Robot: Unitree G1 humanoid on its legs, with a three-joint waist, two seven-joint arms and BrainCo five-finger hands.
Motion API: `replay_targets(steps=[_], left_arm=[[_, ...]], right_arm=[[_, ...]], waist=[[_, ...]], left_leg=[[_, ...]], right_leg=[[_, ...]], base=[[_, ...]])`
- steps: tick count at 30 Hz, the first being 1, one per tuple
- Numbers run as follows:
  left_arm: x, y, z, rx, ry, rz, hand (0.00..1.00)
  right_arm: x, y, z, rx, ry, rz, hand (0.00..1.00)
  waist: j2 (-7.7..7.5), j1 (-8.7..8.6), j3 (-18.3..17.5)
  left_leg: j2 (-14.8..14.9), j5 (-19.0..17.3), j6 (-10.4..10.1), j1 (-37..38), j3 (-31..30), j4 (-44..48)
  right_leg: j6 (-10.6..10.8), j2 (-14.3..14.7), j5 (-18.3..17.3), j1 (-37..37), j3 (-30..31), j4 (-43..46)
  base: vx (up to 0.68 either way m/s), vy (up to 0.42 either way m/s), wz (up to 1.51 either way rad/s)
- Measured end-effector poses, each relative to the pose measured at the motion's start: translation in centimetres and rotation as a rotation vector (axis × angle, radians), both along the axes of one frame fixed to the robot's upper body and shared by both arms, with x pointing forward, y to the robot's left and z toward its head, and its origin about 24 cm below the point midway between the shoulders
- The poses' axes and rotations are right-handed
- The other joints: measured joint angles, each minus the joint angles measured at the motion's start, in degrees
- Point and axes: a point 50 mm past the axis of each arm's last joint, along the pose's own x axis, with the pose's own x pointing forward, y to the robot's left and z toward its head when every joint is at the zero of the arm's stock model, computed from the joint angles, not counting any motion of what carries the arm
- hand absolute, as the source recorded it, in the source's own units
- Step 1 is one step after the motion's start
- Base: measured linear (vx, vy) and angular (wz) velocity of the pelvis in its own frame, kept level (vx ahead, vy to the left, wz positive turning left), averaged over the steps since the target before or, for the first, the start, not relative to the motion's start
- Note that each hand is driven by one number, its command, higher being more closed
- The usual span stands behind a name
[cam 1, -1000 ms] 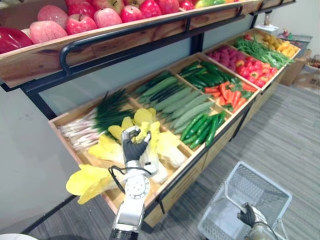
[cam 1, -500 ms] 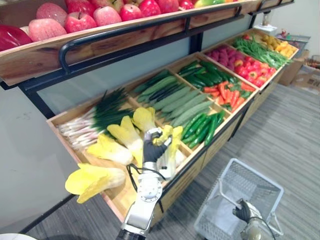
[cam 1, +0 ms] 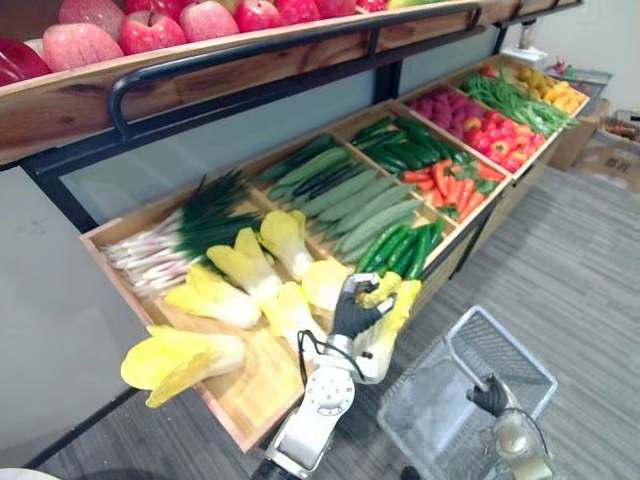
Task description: Pick vegetable in the basket
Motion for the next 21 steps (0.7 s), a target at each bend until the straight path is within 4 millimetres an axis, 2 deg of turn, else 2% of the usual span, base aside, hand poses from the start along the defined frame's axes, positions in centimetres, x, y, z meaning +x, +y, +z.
replay_targets(steps=[6,10,15,21], left_arm=[[0.0,-1.4,0.6,-0.027,-0.009,-0.081,1.00],[-0.3,-2.3,0.7,-0.050,-0.002,-0.123,1.00],[-0.6,-3.1,0.0,-0.042,0.034,-0.172,1.00],[-1.2,-4.2,-0.1,-0.040,0.047,-0.235,1.00]], right_arm=[[2.3,-1.0,1.5,0.036,-0.047,-0.042,1.00],[3.0,-1.5,2.1,0.096,-0.077,-0.108,1.00],[4.4,-1.6,3.0,0.202,-0.117,-0.167,1.00],[5.9,-1.7,4.5,0.223,-0.176,-0.159,1.00]], waist=[[-0.18,0.09,0.1],[-0.32,0.03,0.1],[-0.76,0.02,0.4],[-1.70,-0.04,1.0]], left_leg=[[0.0,0.0,0.1,-0.1,0.5,0.0],[0.0,0.0,0.0,0.0,0.7,0.0],[0.1,0.0,0.0,0.8,1.5,-0.1],[0.1,0.0,0.0,0.8,1.6,-0.1]], right_leg=[[0.0,0.1,0.0,-0.9,0.6,0.8],[0.0,0.1,0.0,-0.9,0.8,0.9],[0.0,0.4,0.0,-0.9,1.7,1.2],[0.0,0.4,0.0,-1.0,1.9,1.3]], base=[[0.00,-0.008,-0.04],[0.00,-0.003,-0.01],[0.00,-0.012,-0.08],[0.00,-0.002,-0.01]])
